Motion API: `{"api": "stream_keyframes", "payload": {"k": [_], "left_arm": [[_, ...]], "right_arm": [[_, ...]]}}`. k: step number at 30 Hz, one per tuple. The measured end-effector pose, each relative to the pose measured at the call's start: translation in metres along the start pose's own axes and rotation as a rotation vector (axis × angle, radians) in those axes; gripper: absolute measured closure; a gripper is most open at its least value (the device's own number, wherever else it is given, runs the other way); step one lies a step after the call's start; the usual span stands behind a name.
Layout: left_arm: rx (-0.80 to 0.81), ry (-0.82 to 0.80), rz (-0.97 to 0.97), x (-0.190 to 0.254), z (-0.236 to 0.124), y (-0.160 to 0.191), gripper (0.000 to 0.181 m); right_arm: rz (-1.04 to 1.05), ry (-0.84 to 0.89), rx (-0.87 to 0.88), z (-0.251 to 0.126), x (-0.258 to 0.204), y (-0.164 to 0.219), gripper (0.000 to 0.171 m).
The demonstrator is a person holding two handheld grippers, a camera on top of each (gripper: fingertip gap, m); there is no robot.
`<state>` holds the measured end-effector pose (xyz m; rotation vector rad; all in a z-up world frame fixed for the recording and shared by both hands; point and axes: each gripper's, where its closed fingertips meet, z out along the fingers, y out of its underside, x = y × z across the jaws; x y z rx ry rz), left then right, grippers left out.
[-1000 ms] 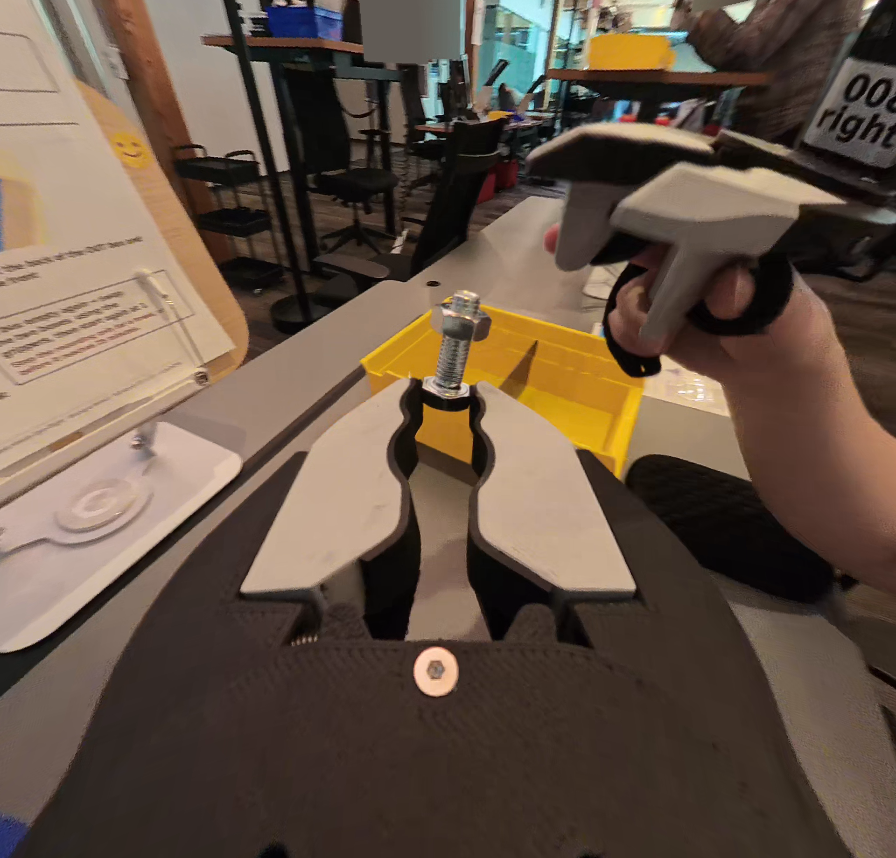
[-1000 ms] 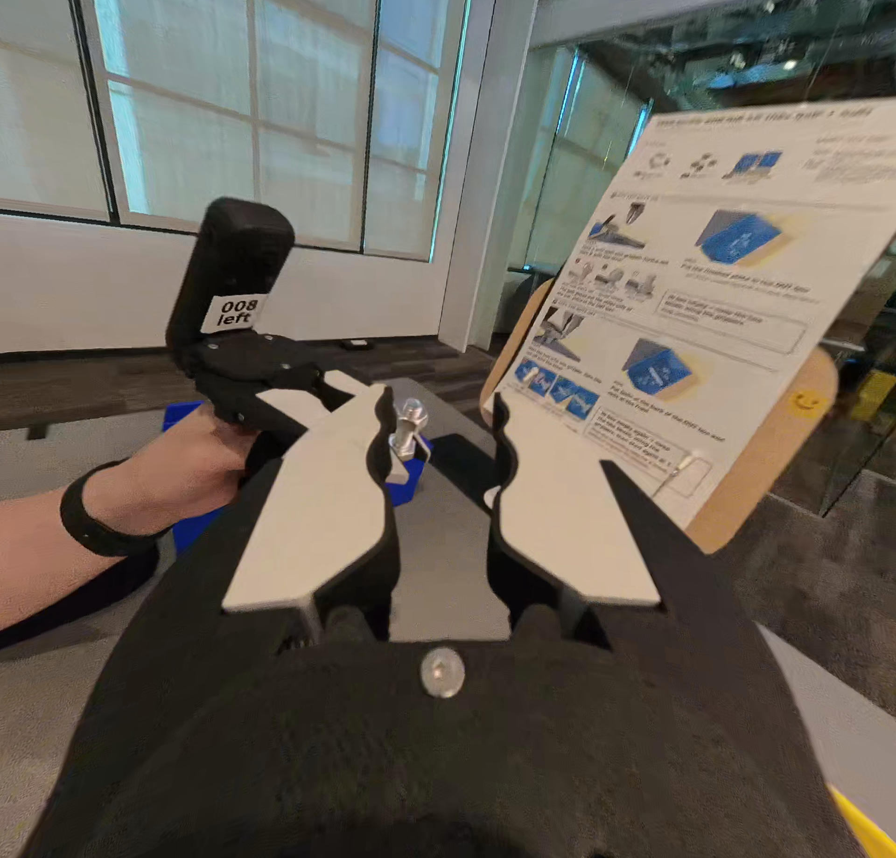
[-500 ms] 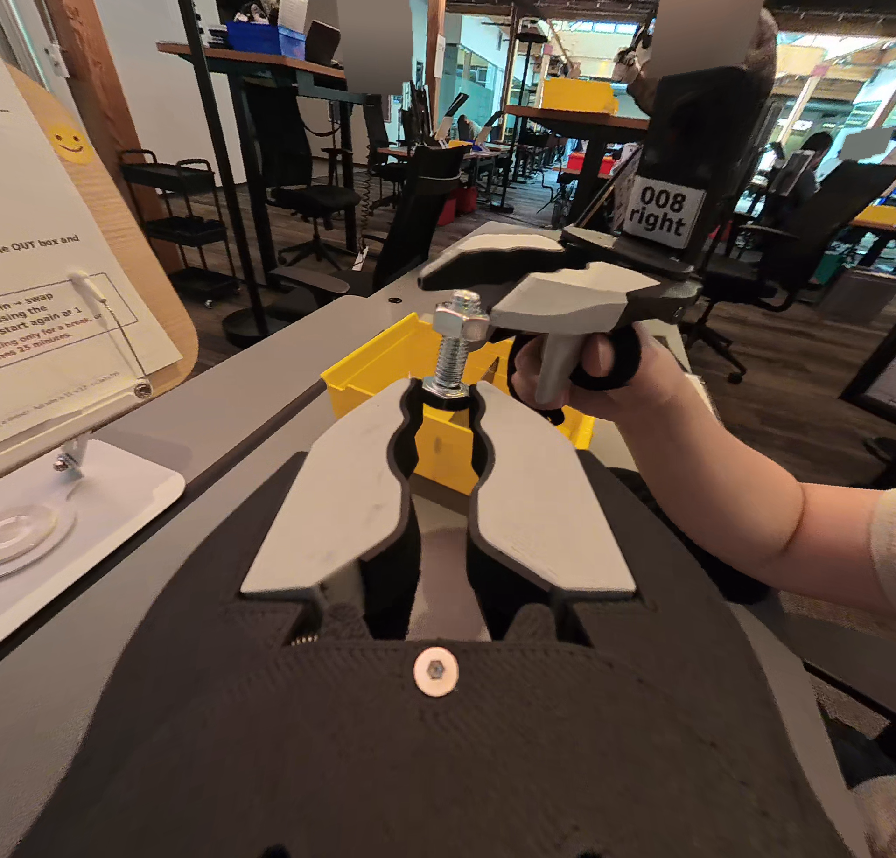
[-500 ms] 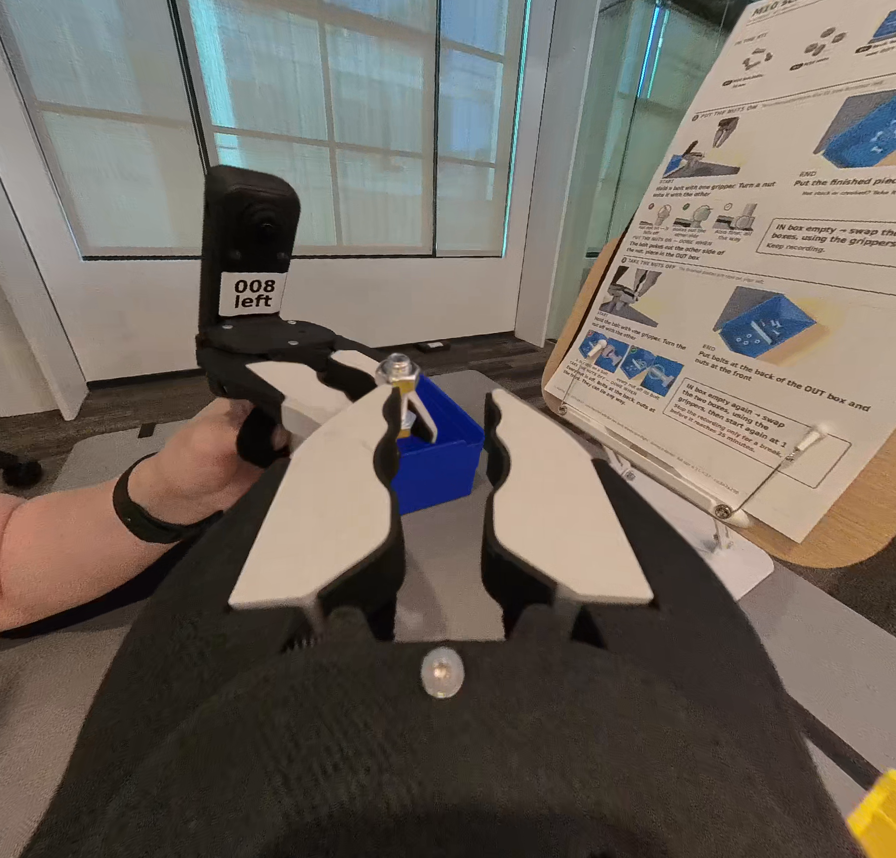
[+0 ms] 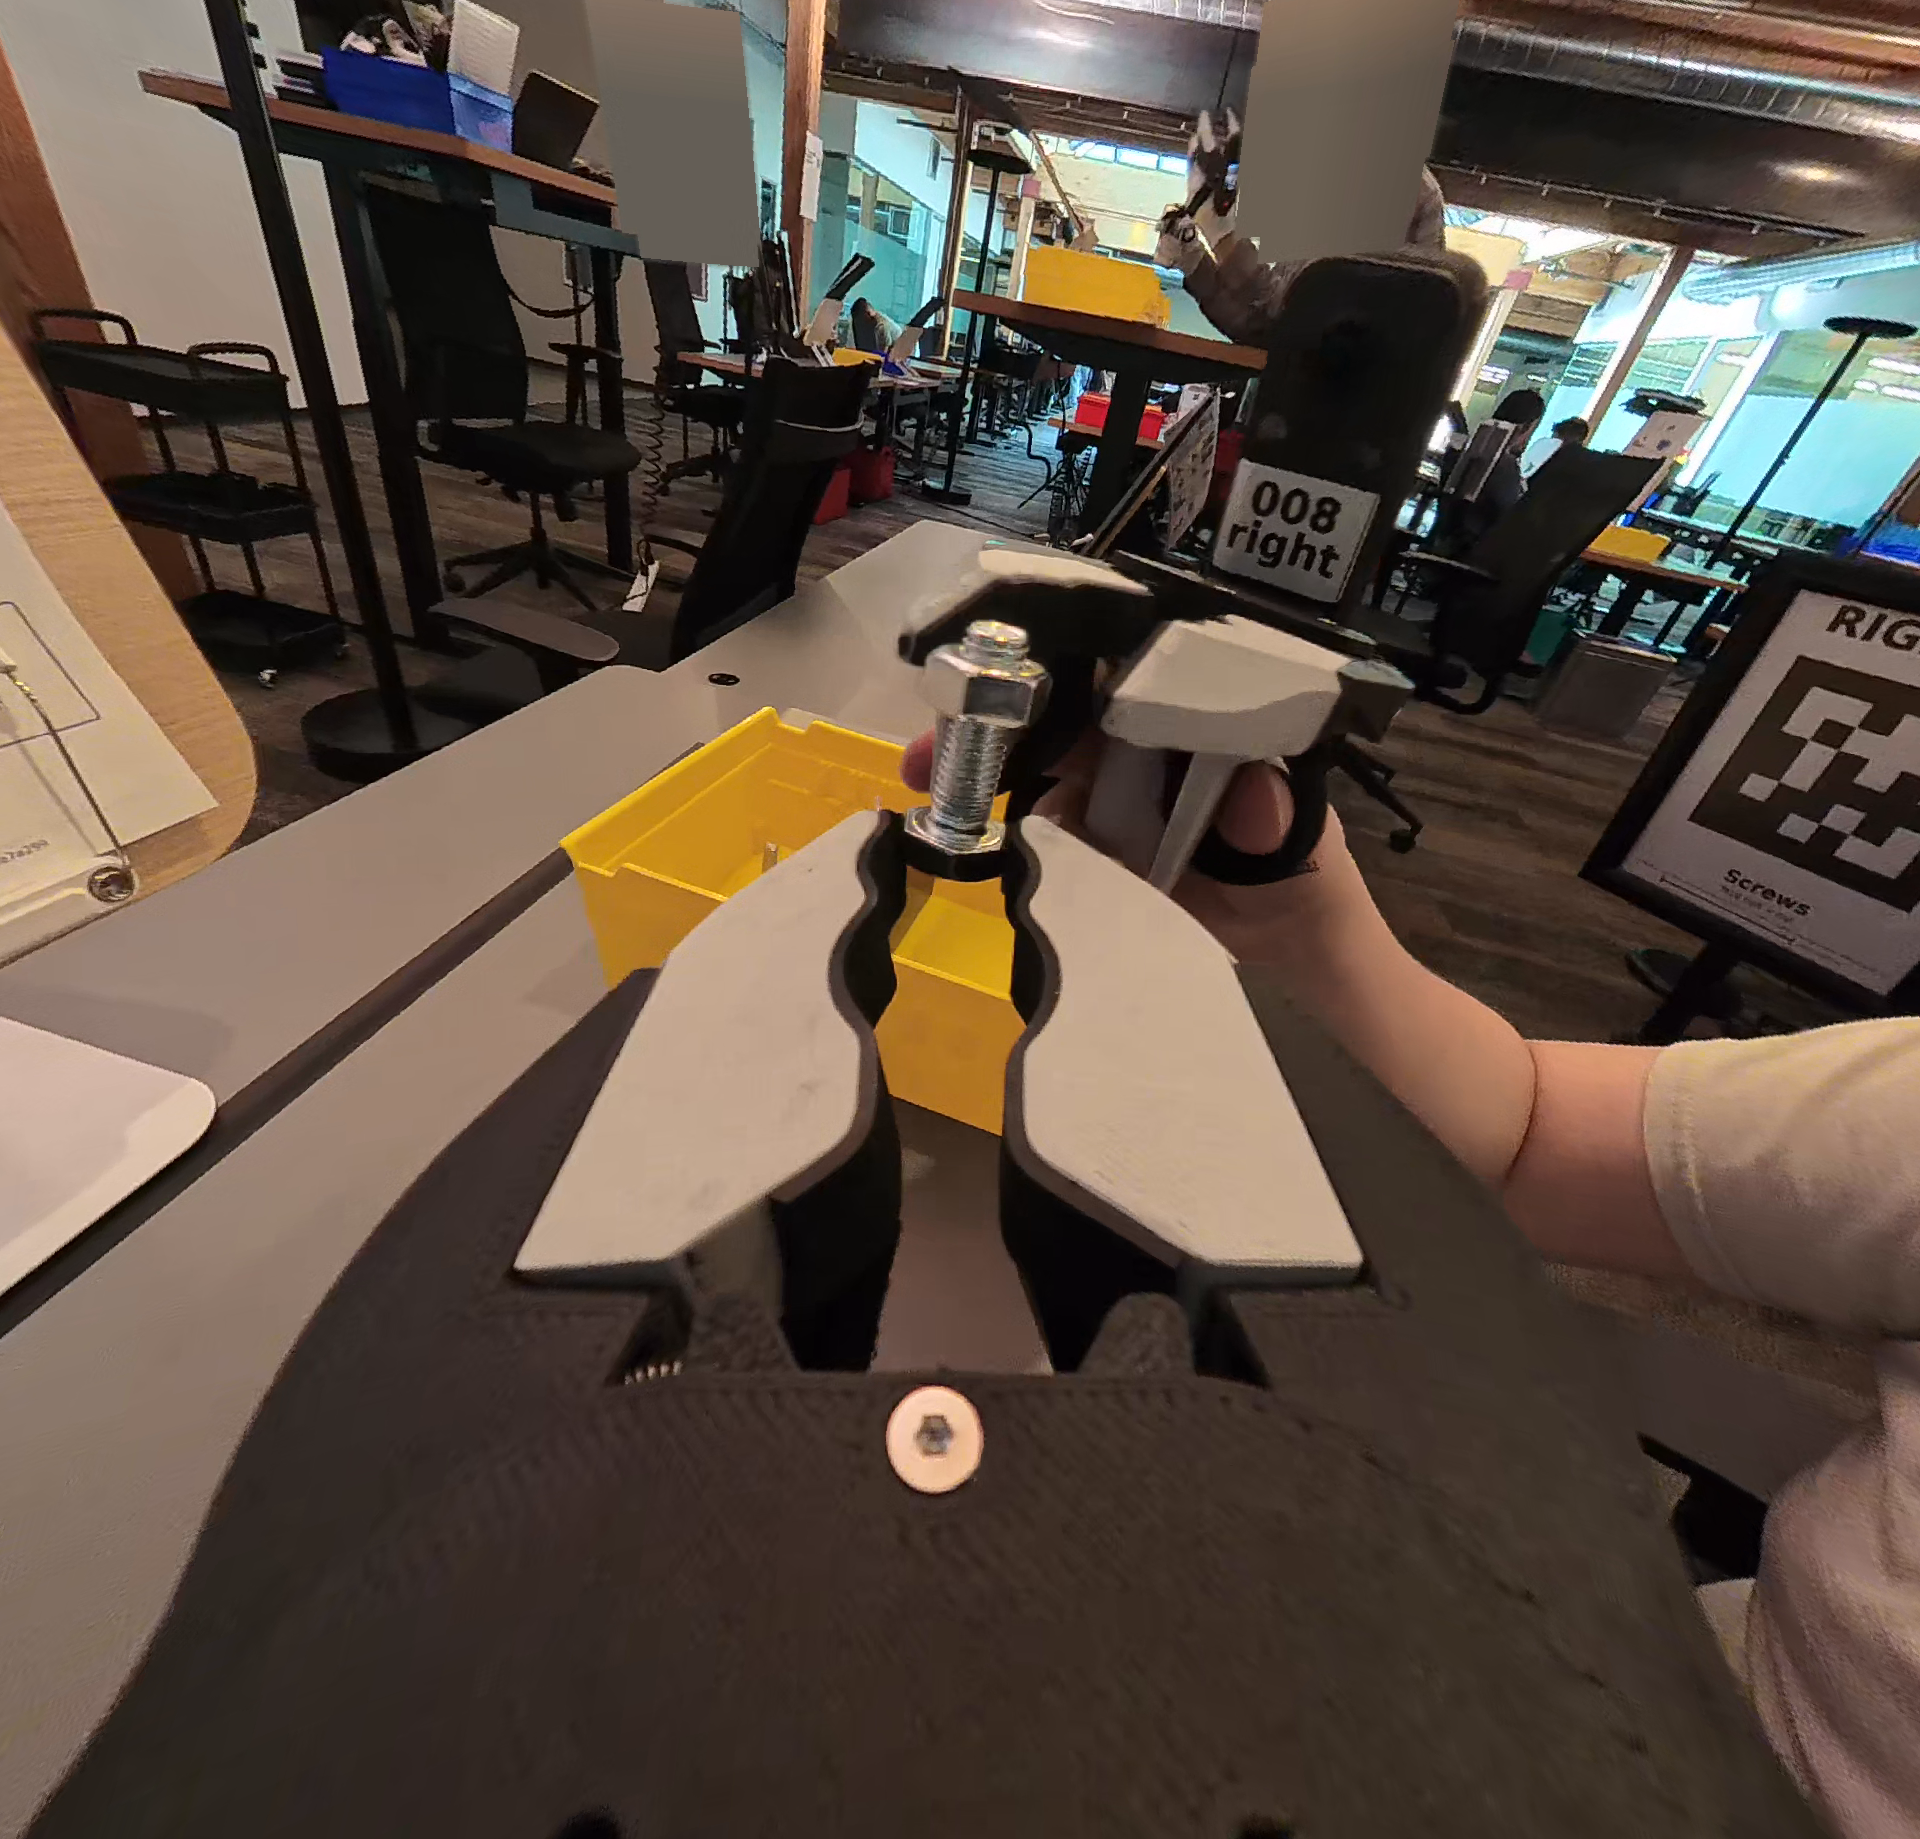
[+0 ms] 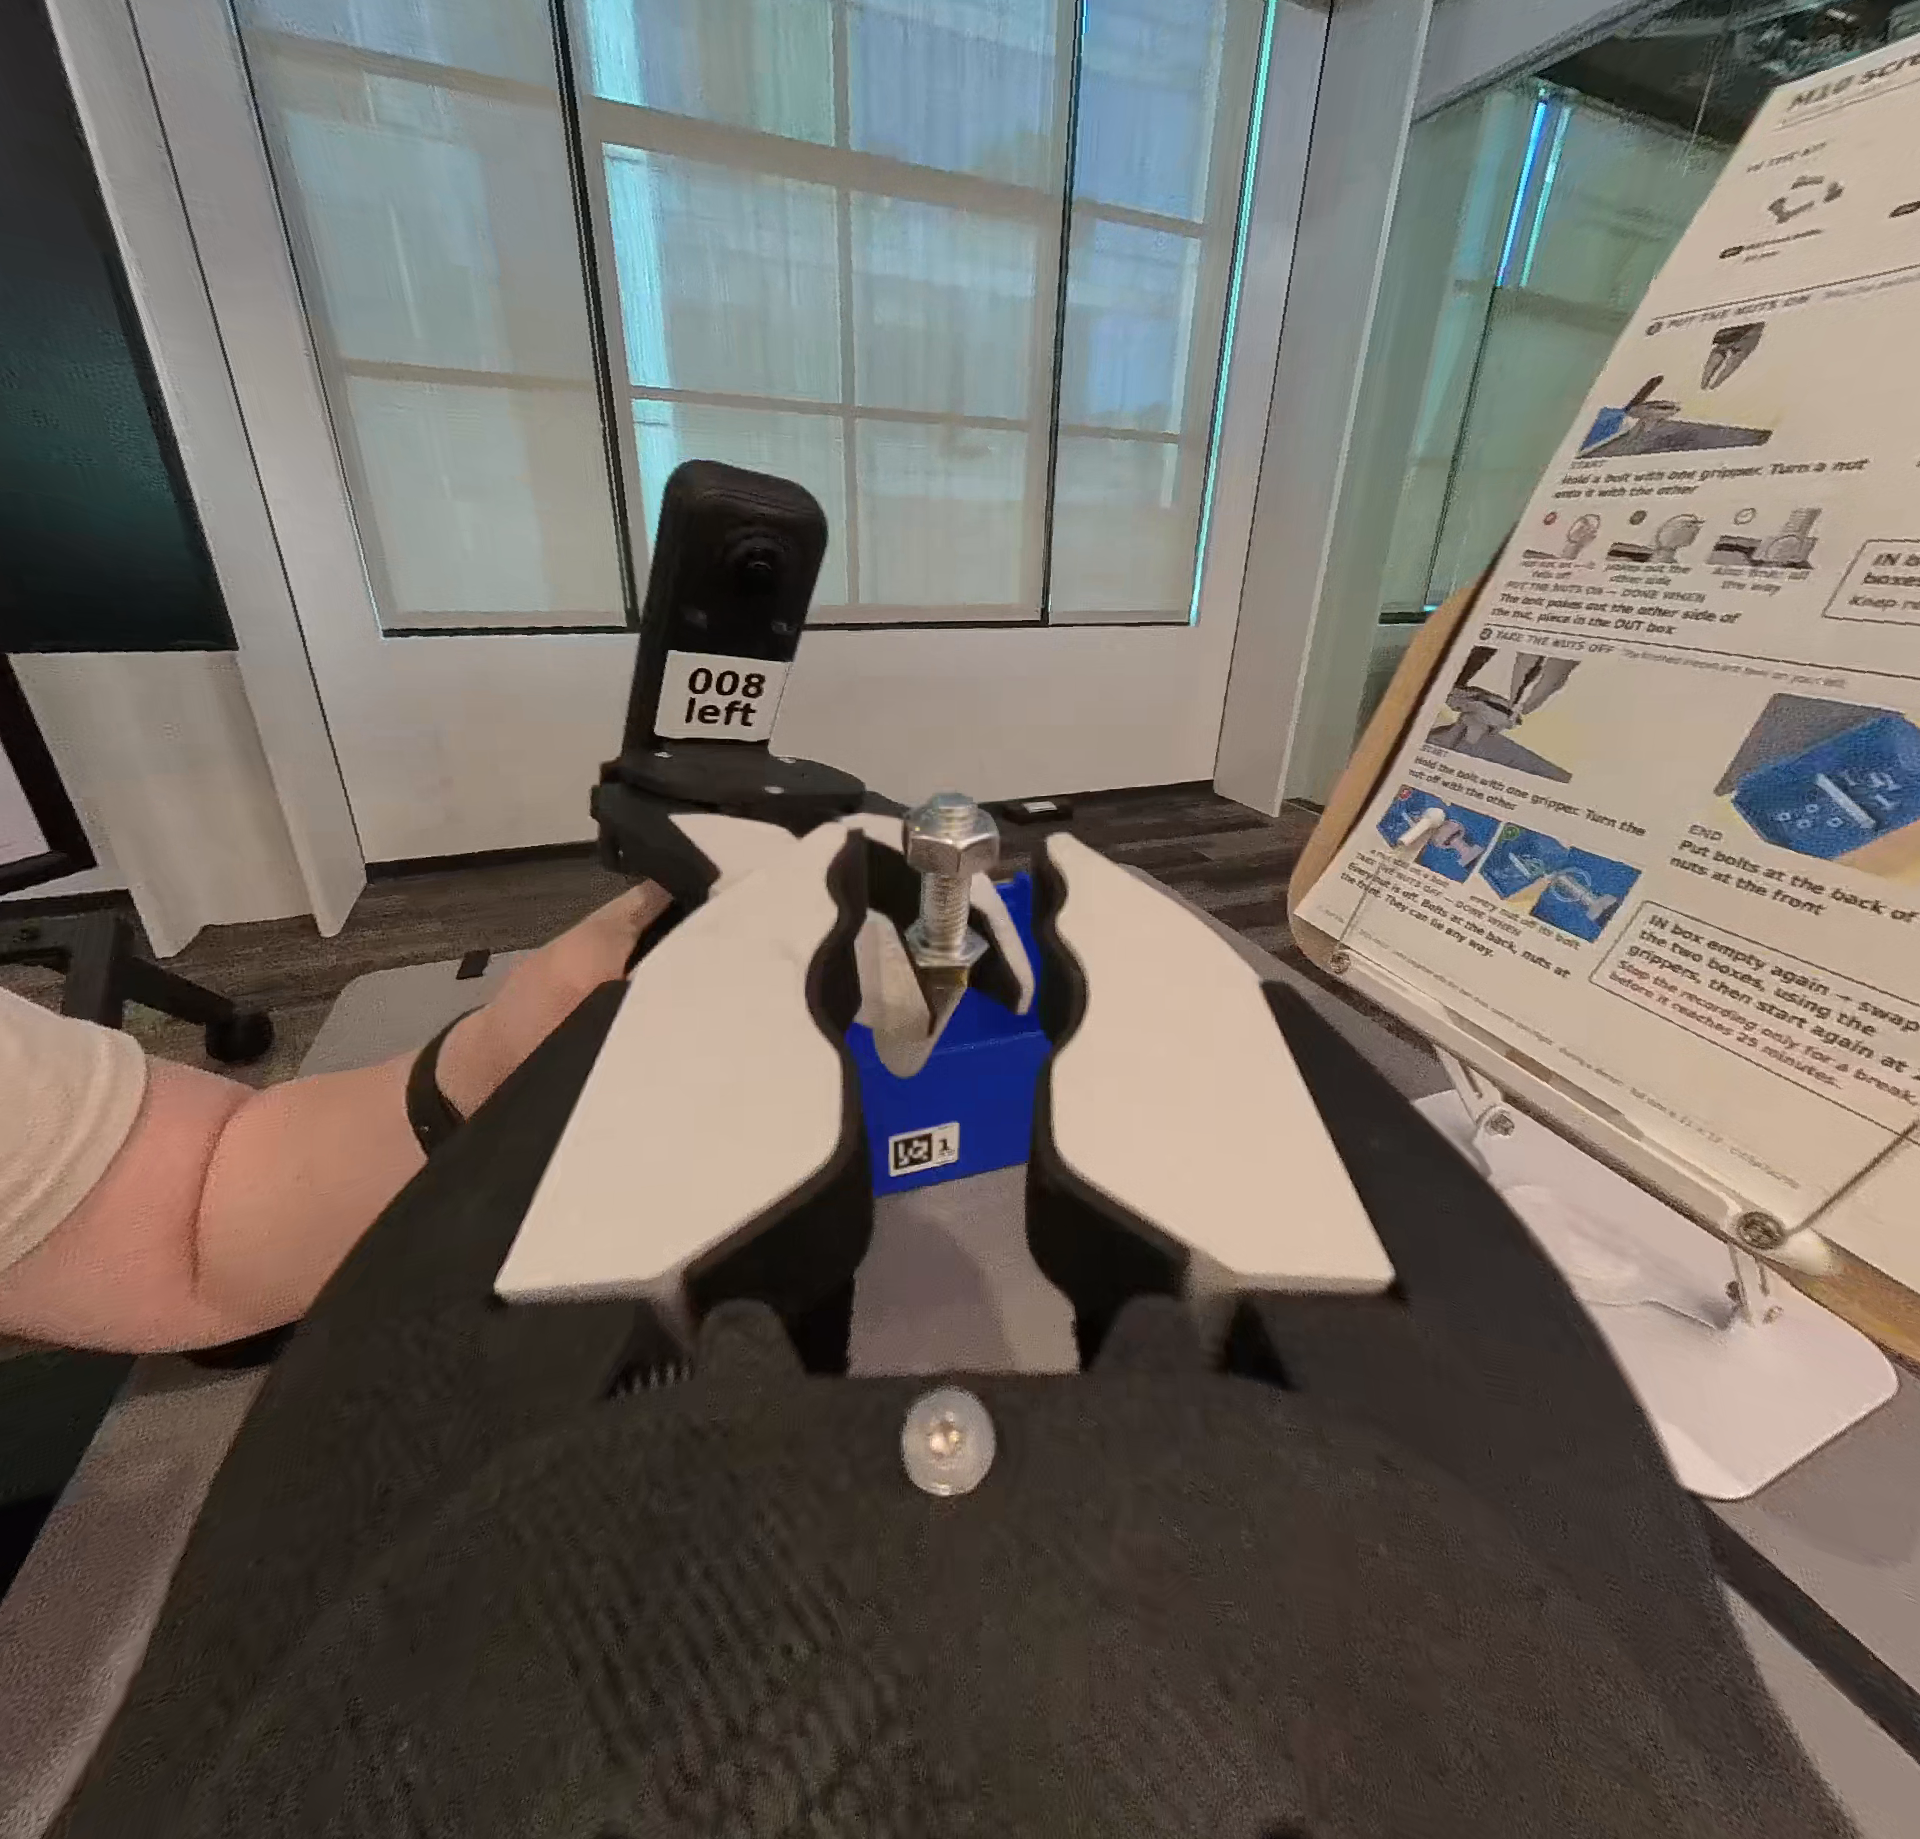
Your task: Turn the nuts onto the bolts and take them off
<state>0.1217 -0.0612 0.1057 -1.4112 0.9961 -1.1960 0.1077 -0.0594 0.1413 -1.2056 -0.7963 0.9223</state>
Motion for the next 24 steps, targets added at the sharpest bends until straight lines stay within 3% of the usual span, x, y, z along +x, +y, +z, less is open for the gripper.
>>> {"api": "stream_keyframes", "payload": {"k": [5,11,16,20,24], "left_arm": [[0.011,0.015,-0.009,0.003,-0.001,-0.003,0.163],[0.004,0.016,-0.005,0.002,-0.001,-0.001,0.163],[0.006,0.032,-0.013,0.005,0.000,-0.002,0.163],[-0.009,0.005,0.013,0.003,0.000,0.000,0.163],[-0.010,0.035,-0.004,0.009,0.003,0.001,0.163]], "right_arm": [[0.039,0.043,0.003,-0.012,0.020,0.000,0.142],[0.033,-0.012,0.039,-0.005,0.001,-0.008,0.141],[0.070,0.056,0.015,-0.015,0.027,-0.001,0.143],[0.073,-0.049,0.032,-0.009,0.002,-0.008,0.140],[0.026,-0.016,0.010,-0.005,0.005,-0.001,0.137]]}}
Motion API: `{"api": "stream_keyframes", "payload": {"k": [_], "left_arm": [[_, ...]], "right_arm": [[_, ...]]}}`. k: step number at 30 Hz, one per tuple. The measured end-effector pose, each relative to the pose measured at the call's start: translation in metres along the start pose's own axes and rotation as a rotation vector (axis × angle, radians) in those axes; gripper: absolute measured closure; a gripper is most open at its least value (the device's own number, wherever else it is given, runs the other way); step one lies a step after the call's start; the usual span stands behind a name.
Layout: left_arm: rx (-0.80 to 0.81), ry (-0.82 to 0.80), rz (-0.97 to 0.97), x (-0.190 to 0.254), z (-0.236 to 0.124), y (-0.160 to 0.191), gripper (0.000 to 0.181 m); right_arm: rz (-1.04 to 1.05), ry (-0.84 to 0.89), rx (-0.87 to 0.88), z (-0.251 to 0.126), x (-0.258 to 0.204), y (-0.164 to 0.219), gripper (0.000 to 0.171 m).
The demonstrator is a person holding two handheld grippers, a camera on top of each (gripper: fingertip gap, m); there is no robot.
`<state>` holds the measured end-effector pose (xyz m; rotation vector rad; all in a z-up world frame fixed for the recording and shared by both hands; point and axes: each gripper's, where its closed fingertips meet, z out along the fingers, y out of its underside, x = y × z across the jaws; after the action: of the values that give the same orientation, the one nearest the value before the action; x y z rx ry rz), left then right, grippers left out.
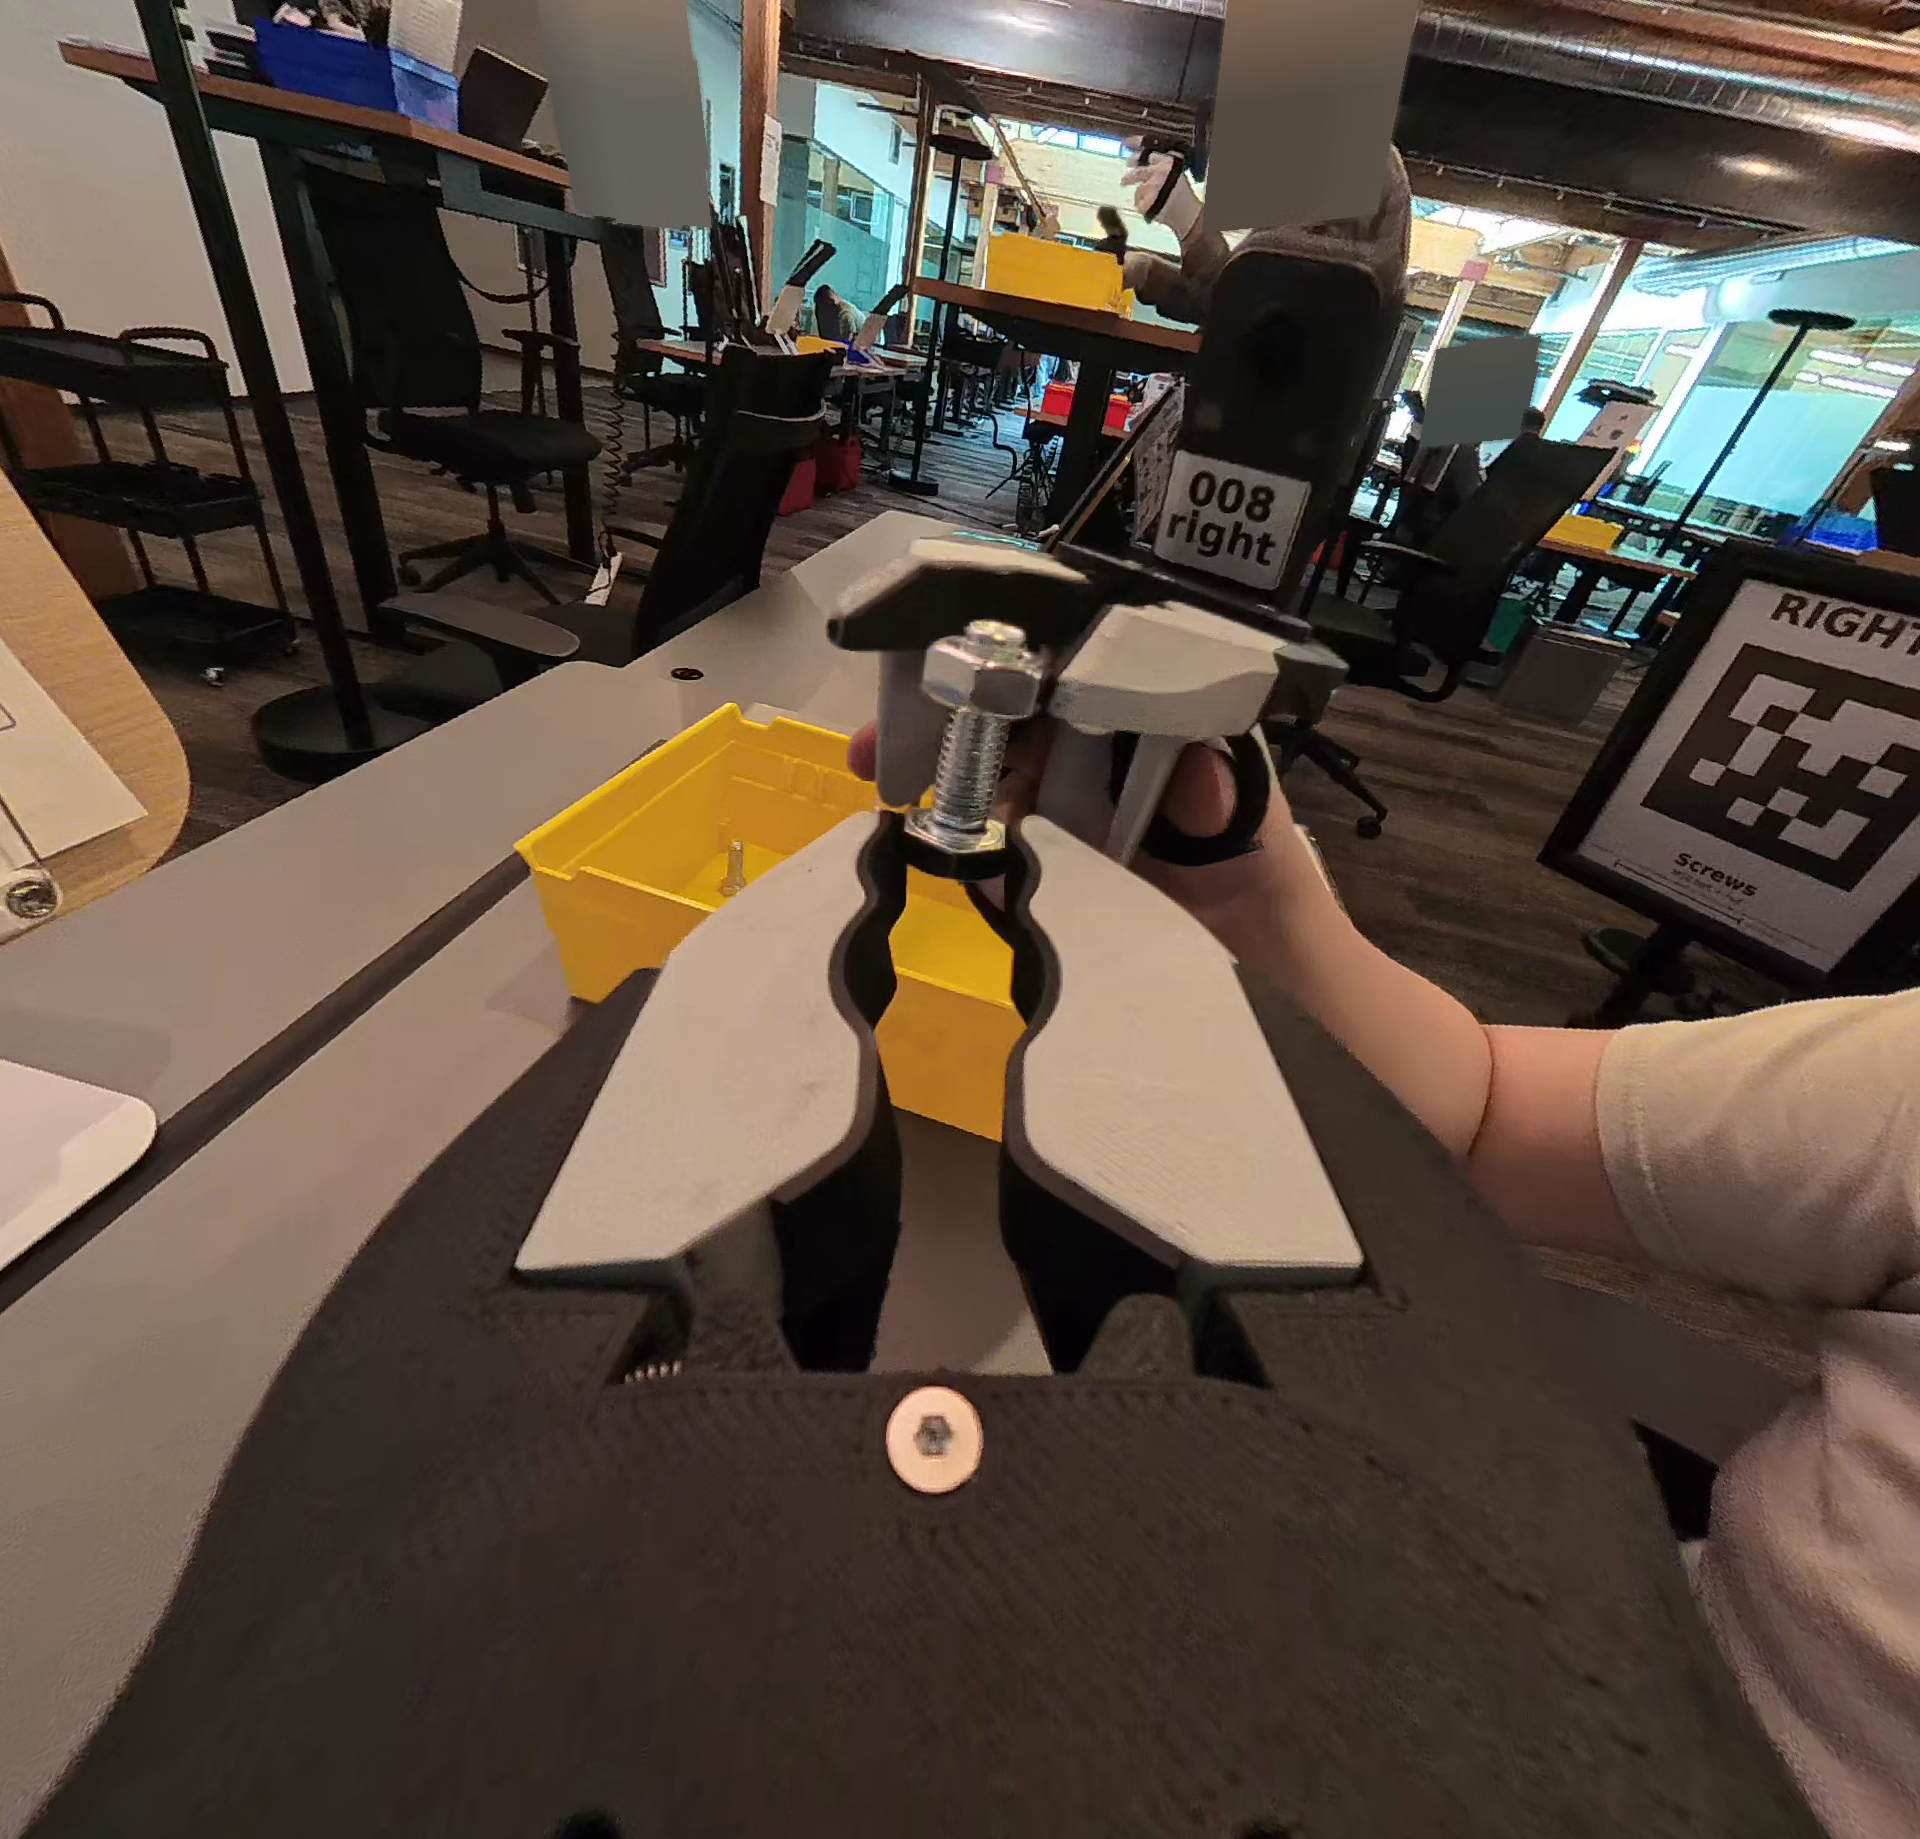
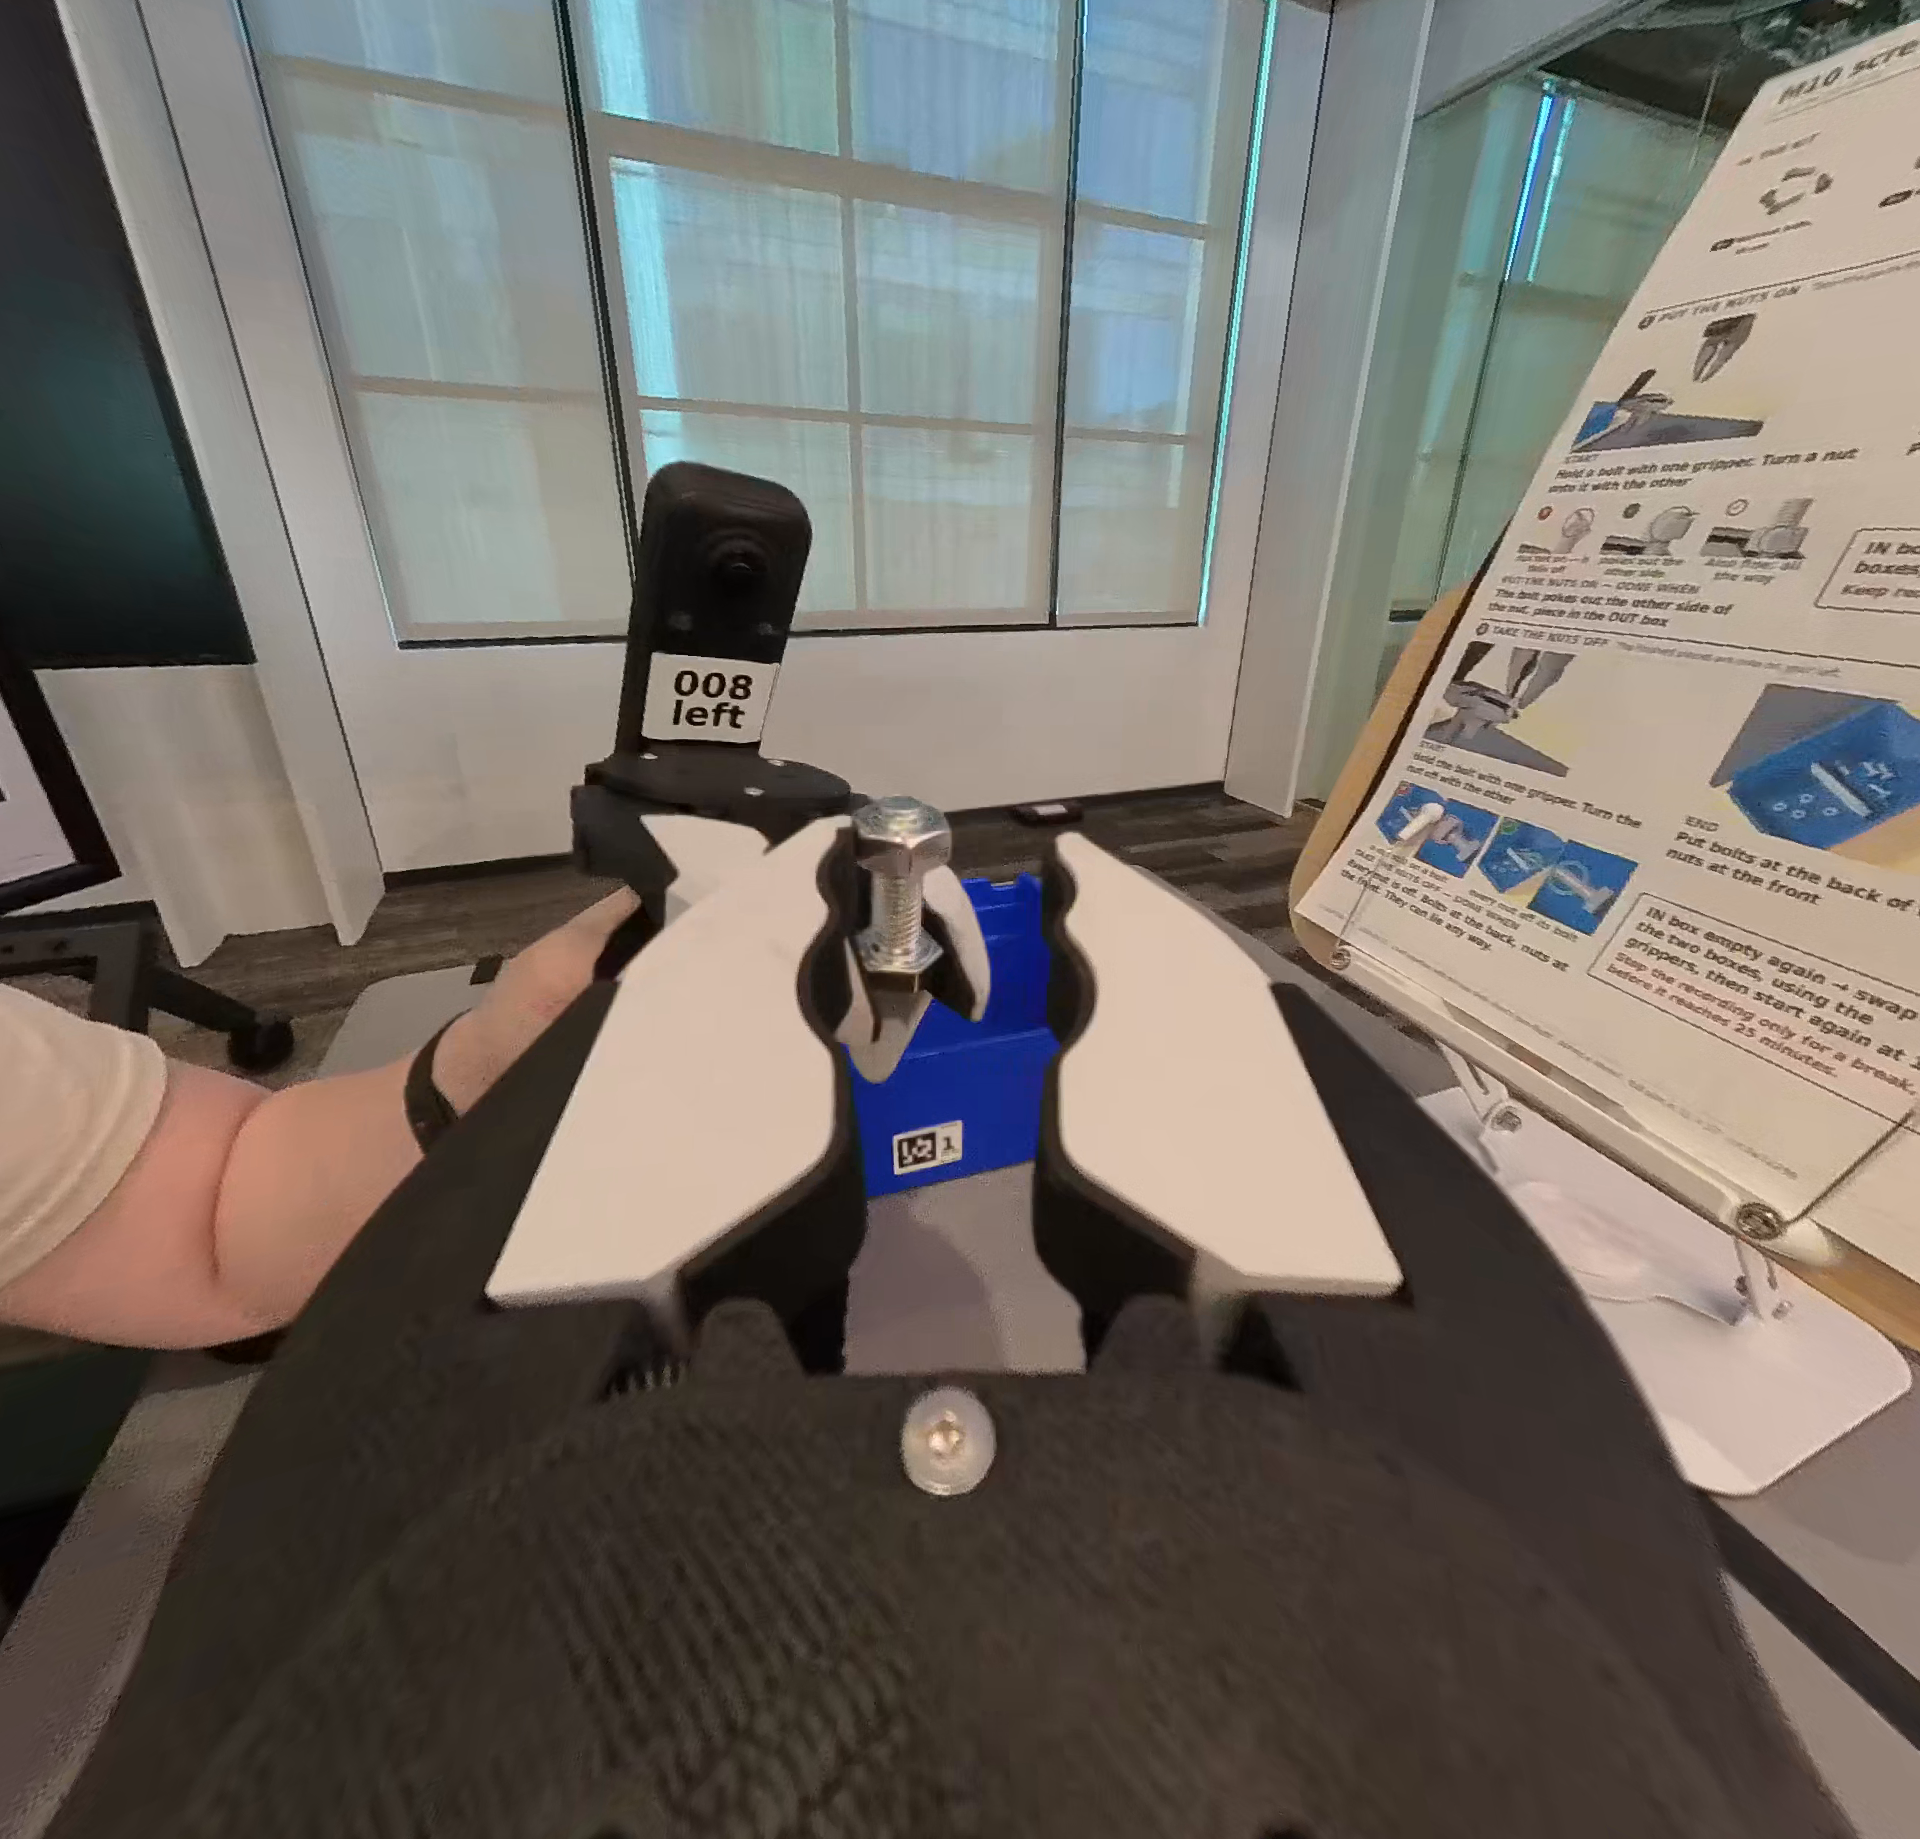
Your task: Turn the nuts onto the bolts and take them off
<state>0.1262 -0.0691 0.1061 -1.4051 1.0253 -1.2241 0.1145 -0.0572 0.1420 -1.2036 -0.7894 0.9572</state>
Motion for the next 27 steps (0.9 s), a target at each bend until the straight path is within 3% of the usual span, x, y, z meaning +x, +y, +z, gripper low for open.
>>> {"api": "stream_keyframes", "payload": {"k": [4,11,15,21,27], "left_arm": [[0.011,0.015,-0.020,0.000,-0.003,-0.002,0.163],[-0.003,0.021,-0.011,0.003,0.000,-0.001,0.163],[0.007,0.040,-0.028,0.005,-0.001,-0.003,0.163],[0.010,0.046,-0.017,0.010,0.000,-0.004,0.163],[0.015,0.057,-0.019,0.012,-0.001,-0.005,0.163]], "right_arm": [[0.081,-0.009,0.021,-0.009,0.010,-0.003,0.139],[-0.004,-0.011,0.009,0.001,-0.004,-0.001,0.138],[0.083,-0.059,0.022,-0.008,0.002,-0.004,0.139],[0.019,-0.079,0.029,0.000,-0.018,-0.007,0.138],[0.087,-0.075,0.035,-0.010,-0.004,-0.008,0.138]]}}
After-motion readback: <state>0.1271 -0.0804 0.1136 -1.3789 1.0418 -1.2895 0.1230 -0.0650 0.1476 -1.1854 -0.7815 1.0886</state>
